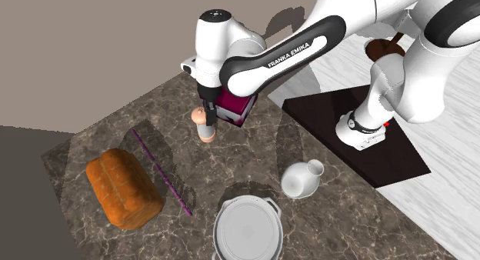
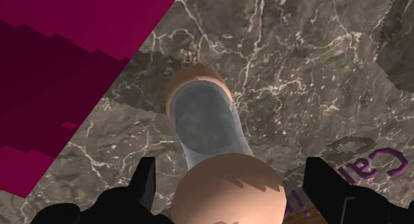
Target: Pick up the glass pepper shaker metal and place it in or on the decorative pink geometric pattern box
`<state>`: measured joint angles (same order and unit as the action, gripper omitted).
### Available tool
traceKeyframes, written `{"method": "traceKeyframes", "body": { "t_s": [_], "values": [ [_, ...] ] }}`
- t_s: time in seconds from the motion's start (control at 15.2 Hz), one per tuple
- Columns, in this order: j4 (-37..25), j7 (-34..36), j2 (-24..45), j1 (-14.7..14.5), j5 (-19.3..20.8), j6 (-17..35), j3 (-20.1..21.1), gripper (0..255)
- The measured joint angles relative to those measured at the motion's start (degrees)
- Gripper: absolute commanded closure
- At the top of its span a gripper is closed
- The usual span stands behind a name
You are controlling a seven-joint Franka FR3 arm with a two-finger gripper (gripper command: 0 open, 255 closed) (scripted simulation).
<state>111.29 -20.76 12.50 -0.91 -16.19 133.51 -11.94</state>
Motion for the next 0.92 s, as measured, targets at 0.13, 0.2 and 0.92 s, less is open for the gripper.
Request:
{"method": "traceKeyframes", "body": {
  "t_s": [0.13,0.2,0.92],
  "values": [
    [-0.01,0.0,0.02,0.0,-0.01,0.02,0.0,0],
    [-0.01,0.0,0.02,0.0,-0.01,0.02,0.0,255],
    [-0.27,0.08,-0.07,0.0,0.07,-0.3,-0.02,255]
  ]
}}
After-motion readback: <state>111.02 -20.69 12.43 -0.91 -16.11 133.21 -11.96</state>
